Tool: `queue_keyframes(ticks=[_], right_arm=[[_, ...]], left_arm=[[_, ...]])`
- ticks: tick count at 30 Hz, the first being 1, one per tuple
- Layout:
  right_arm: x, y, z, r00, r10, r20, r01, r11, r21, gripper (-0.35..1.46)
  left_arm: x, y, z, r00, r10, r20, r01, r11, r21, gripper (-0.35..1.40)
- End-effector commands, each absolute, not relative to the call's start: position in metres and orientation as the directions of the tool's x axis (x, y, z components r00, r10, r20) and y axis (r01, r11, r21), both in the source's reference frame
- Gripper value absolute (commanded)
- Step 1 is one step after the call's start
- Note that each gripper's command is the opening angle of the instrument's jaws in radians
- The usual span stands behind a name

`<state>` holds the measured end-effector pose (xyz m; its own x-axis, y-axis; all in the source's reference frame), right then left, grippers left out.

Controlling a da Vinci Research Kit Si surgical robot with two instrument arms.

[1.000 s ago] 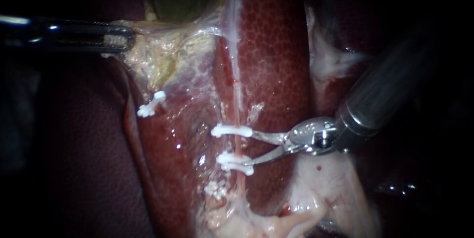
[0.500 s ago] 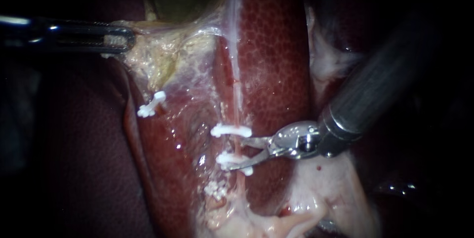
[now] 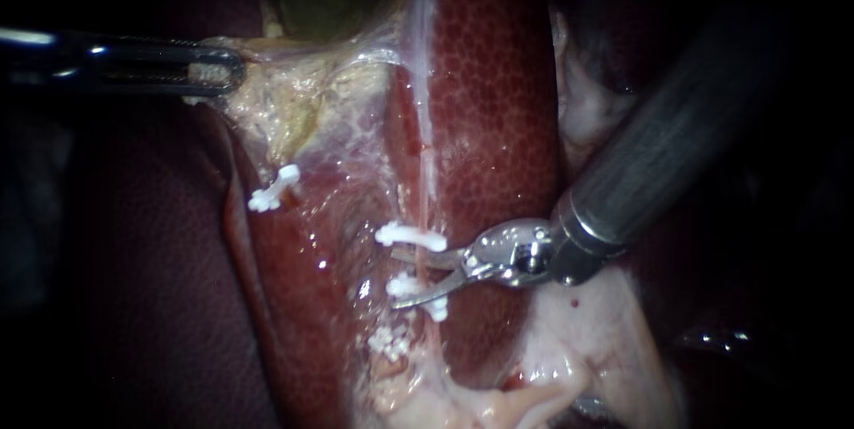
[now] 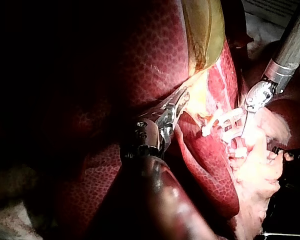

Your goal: Go to the cutting position right tube

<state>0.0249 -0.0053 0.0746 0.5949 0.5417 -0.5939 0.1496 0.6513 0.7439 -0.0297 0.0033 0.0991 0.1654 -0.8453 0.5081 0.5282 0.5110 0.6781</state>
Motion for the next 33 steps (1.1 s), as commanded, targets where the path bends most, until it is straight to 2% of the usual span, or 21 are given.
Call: queue_keyframes(ticks=[1, 12, 33], right_arm=[[0.025, -0.0054, 0.0746, 0.592, 0.549, -0.589, 0.154, 0.641, 0.752, 1.43], [0.0268, -0.0054, 0.0749, 0.576, 0.579, -0.577, 0.225, 0.567, 0.793, 1.38], [0.0284, -0.0055, 0.0751, 0.555, 0.605, -0.571, 0.227, 0.55, 0.803, 1.38]], left_arm=[[-0.0297, 0.0033, 0.0991, 0.165, -0.845, 0.508, 0.529, 0.511, 0.678, -0.35], [-0.03, 0.0033, 0.0991, 0.164, -0.846, 0.508, 0.53, 0.51, 0.677, -0.35], [-0.0302, 0.0033, 0.0991, 0.164, -0.846, 0.507, 0.531, 0.509, 0.677, -0.35]])
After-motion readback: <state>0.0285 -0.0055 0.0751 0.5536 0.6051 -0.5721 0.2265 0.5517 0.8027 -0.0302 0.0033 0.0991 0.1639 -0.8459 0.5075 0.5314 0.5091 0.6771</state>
